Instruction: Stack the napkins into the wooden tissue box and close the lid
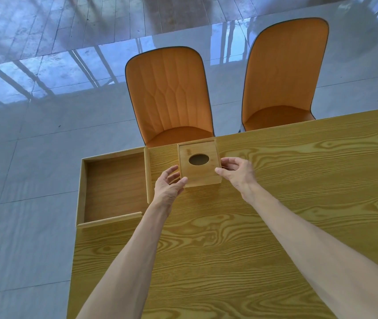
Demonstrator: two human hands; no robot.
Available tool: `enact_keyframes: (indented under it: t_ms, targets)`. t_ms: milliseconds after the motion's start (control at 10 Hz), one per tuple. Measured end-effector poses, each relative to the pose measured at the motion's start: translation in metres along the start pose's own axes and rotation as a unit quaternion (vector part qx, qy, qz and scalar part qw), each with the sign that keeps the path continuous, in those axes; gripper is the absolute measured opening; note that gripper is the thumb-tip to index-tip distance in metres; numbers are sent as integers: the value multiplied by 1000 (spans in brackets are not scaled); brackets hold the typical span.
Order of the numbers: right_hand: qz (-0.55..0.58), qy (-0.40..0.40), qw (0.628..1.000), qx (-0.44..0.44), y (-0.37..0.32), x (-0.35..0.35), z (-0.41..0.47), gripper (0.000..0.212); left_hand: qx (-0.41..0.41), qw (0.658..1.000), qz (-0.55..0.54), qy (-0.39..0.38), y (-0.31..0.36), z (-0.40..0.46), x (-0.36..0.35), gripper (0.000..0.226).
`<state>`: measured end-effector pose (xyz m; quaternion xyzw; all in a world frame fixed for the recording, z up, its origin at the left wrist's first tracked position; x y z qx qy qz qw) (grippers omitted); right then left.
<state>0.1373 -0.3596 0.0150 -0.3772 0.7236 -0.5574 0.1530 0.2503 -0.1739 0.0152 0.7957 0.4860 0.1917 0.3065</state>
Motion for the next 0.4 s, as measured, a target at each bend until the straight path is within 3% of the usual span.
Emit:
enact_keyframes:
  t_ms: [100, 200, 400]
  targets:
    - [-18, 1, 1000, 5, 0, 0, 1, 40, -8, 1000, 11, 2, 0, -2, -2, 51]
    - [-75, -10, 997, 25, -3, 1, 1, 40, -9, 996, 90, 10, 5, -5, -2, 50]
    - [-282, -71, 956, 35, -39, 4, -8, 38, 33, 936, 349, 29, 29, -17, 6, 51]
Point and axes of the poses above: each hand's wrist, its own z-axis towards the middle knuckle, its own x-axis out of the back of the hand, y = z × x, the point moved 2 cm from there along z, towards the middle knuckle, and after that the axes turned 10 degrees about x, right-handed, at the moved point
